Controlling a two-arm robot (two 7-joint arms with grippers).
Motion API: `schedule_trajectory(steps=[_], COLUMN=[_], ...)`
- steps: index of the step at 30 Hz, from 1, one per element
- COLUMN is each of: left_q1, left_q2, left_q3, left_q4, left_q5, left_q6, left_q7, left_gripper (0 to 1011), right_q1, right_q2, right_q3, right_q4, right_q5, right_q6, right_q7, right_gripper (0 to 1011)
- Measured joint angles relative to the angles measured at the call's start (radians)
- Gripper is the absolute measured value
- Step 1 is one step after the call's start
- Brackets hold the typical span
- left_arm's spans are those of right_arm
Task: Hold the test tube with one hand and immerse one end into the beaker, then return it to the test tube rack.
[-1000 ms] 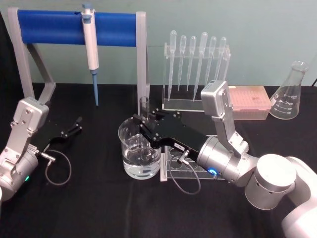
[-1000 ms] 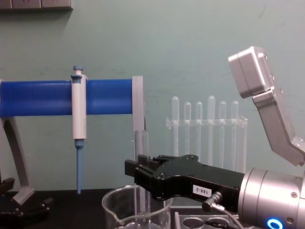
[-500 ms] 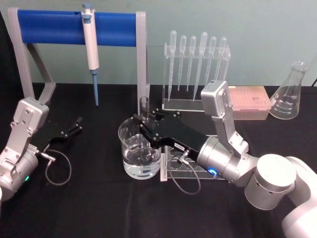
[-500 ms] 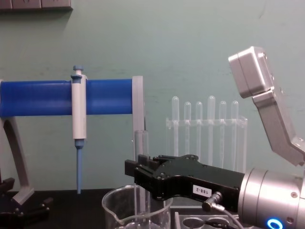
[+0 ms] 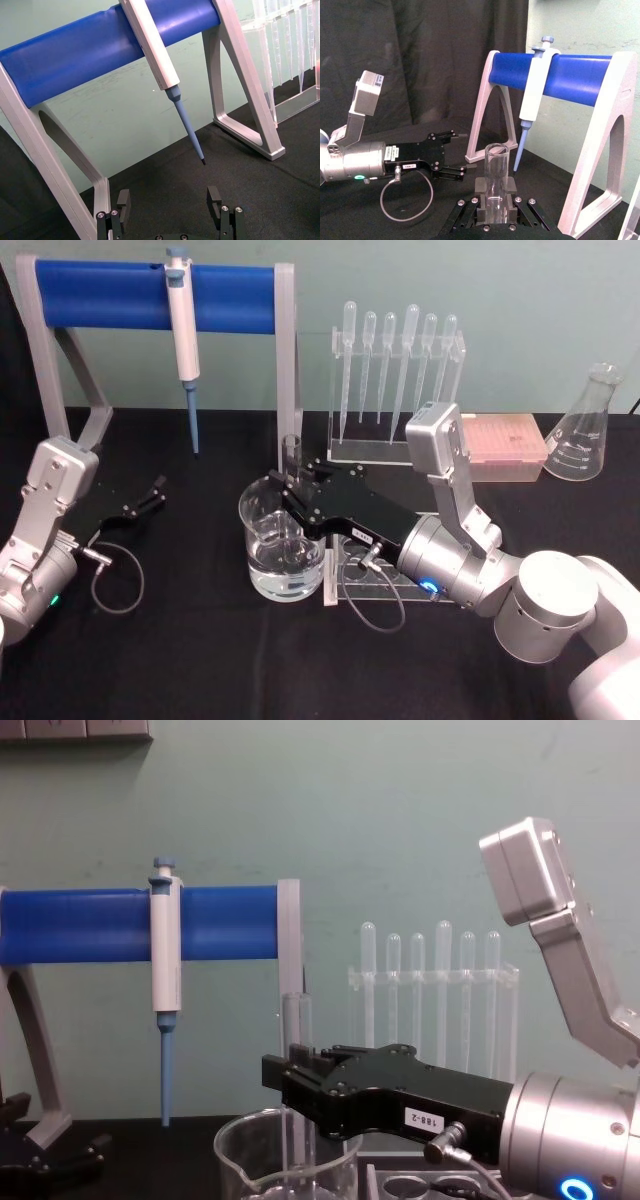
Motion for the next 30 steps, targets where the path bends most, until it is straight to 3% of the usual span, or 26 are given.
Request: schedule_trajectory(steps=[16, 23, 30], left_q1=[0.000, 0.000, 0.000], left_q2=[0.000, 0.000, 0.000], left_q3=[0.000, 0.000, 0.000], left_q4=[0.000, 0.000, 0.000], left_q5=[0.000, 0.000, 0.000], left_q6=[0.000, 0.000, 0.000], left_q7=[0.000, 0.000, 0.000], left_gripper=[1000, 1000, 1000], right_q1=[-0.010, -0.027, -0.052], right_q2=[0.003, 0.036, 0.079], right_q3=[0.010, 0.039, 0.089], right_q4=[-0.017, -0.129, -0.252], right_q5=[0.000, 0.009, 0.059], right_q6=[-0.001, -0.001, 0.016], right_q7=[-0.004, -0.005, -0.006], right_gripper=[225, 225, 225])
